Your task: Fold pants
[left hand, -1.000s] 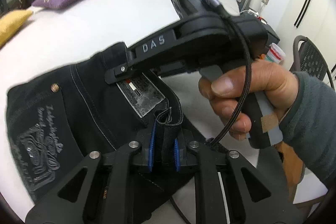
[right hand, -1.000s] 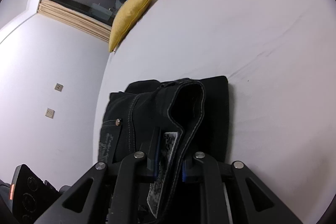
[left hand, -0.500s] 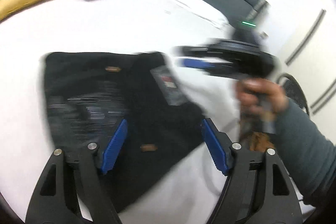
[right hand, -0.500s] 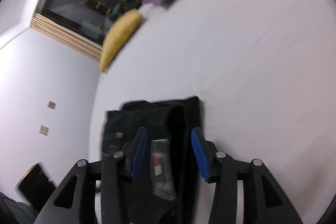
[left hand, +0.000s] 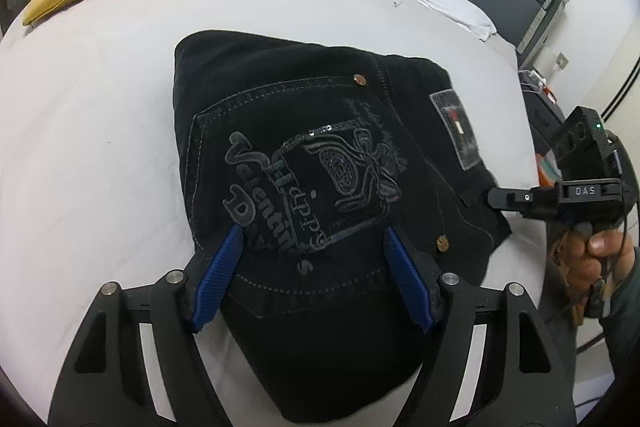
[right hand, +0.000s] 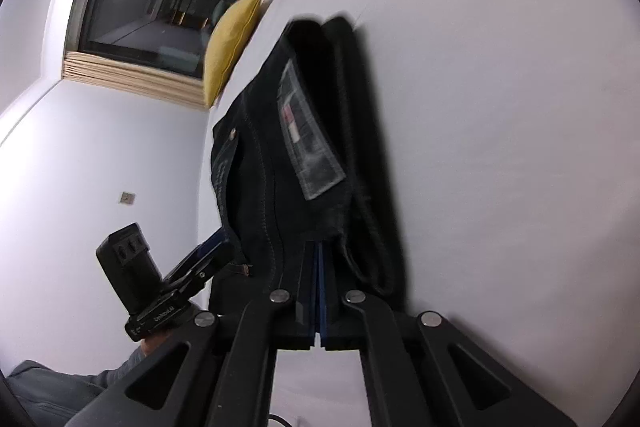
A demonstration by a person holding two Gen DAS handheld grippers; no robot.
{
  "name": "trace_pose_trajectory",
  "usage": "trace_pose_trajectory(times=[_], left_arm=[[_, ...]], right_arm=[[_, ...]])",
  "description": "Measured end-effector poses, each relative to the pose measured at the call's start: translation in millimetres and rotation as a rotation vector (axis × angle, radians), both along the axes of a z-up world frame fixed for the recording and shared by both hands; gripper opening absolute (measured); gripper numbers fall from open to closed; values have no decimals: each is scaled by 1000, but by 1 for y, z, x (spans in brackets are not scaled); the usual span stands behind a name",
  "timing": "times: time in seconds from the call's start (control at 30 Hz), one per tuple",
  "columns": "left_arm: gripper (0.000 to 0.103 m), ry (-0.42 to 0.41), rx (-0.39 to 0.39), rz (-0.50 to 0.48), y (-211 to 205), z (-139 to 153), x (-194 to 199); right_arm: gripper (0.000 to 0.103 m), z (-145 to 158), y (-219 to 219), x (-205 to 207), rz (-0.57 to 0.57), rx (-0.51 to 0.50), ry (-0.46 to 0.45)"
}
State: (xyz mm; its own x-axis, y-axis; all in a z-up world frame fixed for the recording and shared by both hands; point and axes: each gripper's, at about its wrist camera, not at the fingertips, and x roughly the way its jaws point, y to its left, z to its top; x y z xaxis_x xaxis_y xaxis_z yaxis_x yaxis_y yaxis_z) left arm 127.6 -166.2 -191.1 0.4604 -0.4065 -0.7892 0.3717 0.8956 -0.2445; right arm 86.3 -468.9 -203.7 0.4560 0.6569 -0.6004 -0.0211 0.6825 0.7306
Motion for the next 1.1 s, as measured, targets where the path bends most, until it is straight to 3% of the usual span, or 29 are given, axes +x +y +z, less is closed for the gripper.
trace_pose_trajectory(times=[0.07, 0.17, 0.2, 0.33, 0.47, 0.57, 0.6, 0.63, 0.67, 0.7, 0.77, 0.87, 1.0, 1.1], left_arm=[[72, -17, -43, 15, 6, 15, 1], [72, -96, -42, 13, 12, 38, 12], [72, -105, -35, 6, 11, 41, 23], [72, -111, 17, 11, -5, 42, 71], [72, -46, 97, 35, -18, 0, 107], [74, -76, 147, 34, -21, -11, 106], [74, -75, 155, 39, -18, -9, 105], [74, -67, 163, 48, -18, -6, 104], [74, -65, 176, 64, -15, -1, 103], [74, -73, 181, 82, -12, 6, 99], [75, -123, 187, 109, -4, 25, 84], [87, -107, 168, 124, 13, 34, 66], [88, -16, 107, 164, 42, 29, 48], [88, 42, 120, 190, 57, 16, 36]], right_arm=[[6, 15, -6, -3, -11, -12, -20], [45, 48, 1, 2, 0, 16, -119], [51, 53, 7, 6, 14, 32, -138], [53, 63, 51, 58, 90, 29, -165], [59, 35, 58, 101, 62, 6, -83], [24, 13, 36, 110, 14, 17, -37], [25, 15, 28, 104, 0, 29, -45], [26, 21, 19, 94, -18, 10, -72], [39, 29, 12, 83, -38, -29, -93], [65, 36, 7, 77, -60, -65, -102], [86, 50, -8, 55, -101, -91, -131], [87, 58, -14, 43, -70, -85, -156], [87, 42, -20, 45, -33, -84, -95], [87, 25, -14, 53, -11, -47, -59]])
